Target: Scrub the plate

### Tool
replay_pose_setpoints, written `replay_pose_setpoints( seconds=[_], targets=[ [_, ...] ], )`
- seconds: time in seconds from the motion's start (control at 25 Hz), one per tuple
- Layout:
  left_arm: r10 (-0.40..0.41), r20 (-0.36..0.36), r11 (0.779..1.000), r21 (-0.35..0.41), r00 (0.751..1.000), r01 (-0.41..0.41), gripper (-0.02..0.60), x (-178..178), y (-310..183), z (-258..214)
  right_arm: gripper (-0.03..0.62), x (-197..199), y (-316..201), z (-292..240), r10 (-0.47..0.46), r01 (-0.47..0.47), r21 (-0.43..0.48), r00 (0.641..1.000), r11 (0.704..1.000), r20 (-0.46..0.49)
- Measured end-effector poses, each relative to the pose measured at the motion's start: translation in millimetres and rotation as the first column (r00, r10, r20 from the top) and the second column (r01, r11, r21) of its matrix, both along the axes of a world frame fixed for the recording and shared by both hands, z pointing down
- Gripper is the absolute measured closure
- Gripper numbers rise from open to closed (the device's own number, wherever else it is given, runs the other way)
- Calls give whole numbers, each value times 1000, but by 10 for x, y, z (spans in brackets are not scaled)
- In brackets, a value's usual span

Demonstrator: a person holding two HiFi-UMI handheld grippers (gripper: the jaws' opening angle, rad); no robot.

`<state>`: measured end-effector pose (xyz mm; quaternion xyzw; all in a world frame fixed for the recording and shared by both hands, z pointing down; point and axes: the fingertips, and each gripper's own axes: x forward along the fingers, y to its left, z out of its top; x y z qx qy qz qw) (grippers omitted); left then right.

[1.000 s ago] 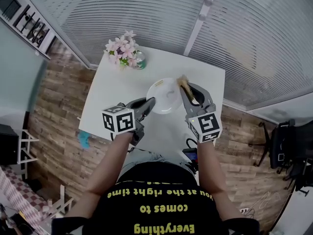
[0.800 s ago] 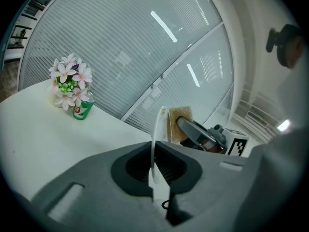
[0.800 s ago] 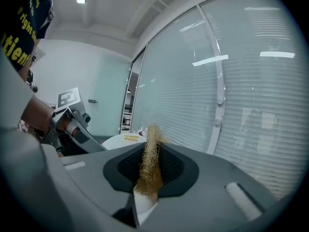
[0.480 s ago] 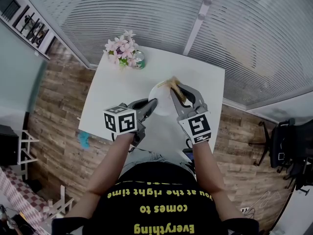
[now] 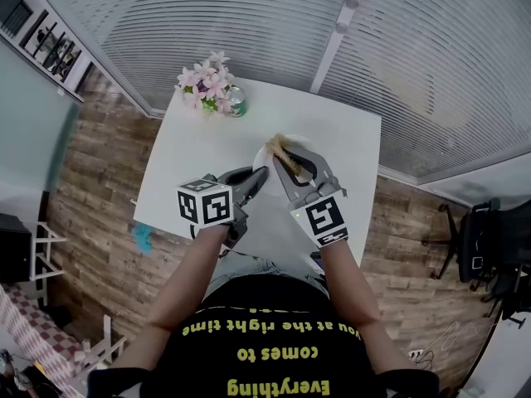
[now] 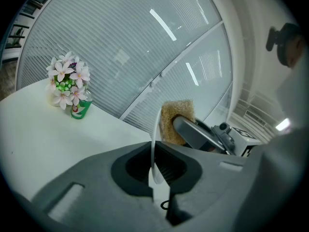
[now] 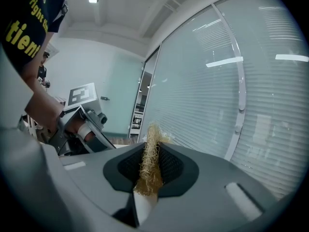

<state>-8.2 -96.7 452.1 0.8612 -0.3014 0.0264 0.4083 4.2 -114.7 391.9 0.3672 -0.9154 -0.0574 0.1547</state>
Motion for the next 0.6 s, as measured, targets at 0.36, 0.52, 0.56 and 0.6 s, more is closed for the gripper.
replay_pose_setpoints(
  seconds=[0.36, 0.52, 0.56, 0.6],
  targets=[
    [-6, -8, 1000, -1, 1000, 6, 571, -28, 6, -5, 540, -220, 140, 79, -80, 80, 4, 995, 997, -52],
    [-1, 0, 1000, 3, 1000, 1, 571, -35, 14, -7, 539, -278, 206, 80, -125, 125, -1, 989, 992, -75],
    [0, 3, 1000, 4, 1000, 0, 571, -35, 14, -8, 539, -292, 220, 79, -135, 135, -2, 987, 991, -85],
    [1, 4, 1000, 5, 1000, -1, 571, -38, 15, -9, 539, -307, 234, 79, -144, 144, -3, 985, 990, -92]
  ],
)
